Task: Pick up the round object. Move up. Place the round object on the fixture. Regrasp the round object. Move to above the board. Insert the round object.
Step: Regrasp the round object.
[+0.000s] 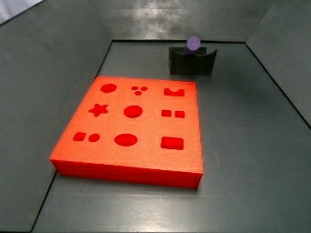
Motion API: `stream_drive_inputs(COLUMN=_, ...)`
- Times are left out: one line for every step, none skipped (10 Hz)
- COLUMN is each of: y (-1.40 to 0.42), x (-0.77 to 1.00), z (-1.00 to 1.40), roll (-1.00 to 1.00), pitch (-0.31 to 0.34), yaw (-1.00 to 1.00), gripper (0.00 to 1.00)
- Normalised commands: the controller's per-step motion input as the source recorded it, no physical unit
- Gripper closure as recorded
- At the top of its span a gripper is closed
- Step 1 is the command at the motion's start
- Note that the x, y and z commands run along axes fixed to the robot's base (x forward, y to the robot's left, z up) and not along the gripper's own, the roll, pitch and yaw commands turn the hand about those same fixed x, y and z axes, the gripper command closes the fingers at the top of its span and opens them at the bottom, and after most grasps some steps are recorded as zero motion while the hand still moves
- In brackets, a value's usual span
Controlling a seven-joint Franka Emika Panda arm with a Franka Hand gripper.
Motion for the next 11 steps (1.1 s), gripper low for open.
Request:
stream_drive_inputs(y=-0.03, x=0.00, z=0.02, roll=1.00, pitch=0.012, yaw=0.04, gripper=0.00)
stream_drive_inputs(y=-0.02, x=0.00, z=0.02, roll=1.00, pitch=0.014, yaw=0.04, gripper=0.00)
stream_drive_inputs(y=-0.02, x=0.00, z=0.01, roll=1.00, pitch=0.018, yaw=0.04, gripper=0.00)
stream_drive_inputs(y=-0.02, x=0.00, z=0.01, roll=1.00, pitch=0.025, yaw=0.05, gripper=0.00)
stream_drive_inputs(y=-0.02, x=0.02, z=0.00, roll=1.00, pitch=0.030, yaw=0.05, gripper=0.00)
stream_drive_inputs(y=-0.02, x=0.03, z=0.00, roll=1.00, pitch=0.039, yaw=0.05, gripper=0.00)
stream_drive_inputs(y=-0.03, x=0.04, z=0.00, roll=1.00, pitch=0.049, yaw=0.05, gripper=0.00)
stream_drive_inputs(y=-0.03, x=0.06, z=0.00, roll=1.00, pitch=0.067, yaw=0.06, gripper=0.00)
stream_drive_inputs(y=-0.03, x=0.07, z=0.00, roll=1.00, pitch=0.085, yaw=0.07, gripper=0.00)
stream_drive_inputs(y=-0.04, x=0.08, z=0.00, roll=1.00, pitch=0.096, yaw=0.07, gripper=0.00)
stream_drive_inputs(y=-0.04, x=0.09, z=0.00, roll=1.00, pitch=0.133, yaw=0.09, gripper=0.00)
